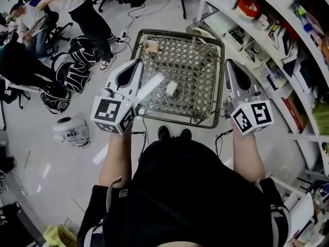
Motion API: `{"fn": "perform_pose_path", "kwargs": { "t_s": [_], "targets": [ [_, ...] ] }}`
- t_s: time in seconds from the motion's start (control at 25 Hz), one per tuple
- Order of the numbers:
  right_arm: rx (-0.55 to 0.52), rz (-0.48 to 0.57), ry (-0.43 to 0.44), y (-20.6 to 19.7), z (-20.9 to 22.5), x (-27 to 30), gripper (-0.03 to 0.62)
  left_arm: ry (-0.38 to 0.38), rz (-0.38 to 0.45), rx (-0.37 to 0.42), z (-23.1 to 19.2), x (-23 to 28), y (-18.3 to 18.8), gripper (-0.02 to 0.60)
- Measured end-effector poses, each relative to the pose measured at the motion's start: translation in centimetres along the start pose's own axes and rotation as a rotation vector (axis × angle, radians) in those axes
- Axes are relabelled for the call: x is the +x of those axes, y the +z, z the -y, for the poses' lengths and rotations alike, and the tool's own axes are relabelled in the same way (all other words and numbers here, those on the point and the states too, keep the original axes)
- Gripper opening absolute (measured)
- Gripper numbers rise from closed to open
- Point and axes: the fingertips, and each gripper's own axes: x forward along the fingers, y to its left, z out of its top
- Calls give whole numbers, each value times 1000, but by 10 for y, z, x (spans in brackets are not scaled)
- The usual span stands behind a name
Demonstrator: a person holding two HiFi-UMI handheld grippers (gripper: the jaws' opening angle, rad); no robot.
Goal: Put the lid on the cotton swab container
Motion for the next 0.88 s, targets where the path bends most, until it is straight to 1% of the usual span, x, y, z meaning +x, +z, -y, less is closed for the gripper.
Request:
{"fn": "perform_pose_path", "kwargs": {
  "t_s": [0.16, 0.88],
  "targets": [
    [0, -17, 12, -5, -2, 6, 6, -2, -13, -5, -1, 4, -8, 6],
    [45, -74, -3, -20, -6, 24, 6, -15, -41, -28, -13, 10, -25, 6]
  ]
}}
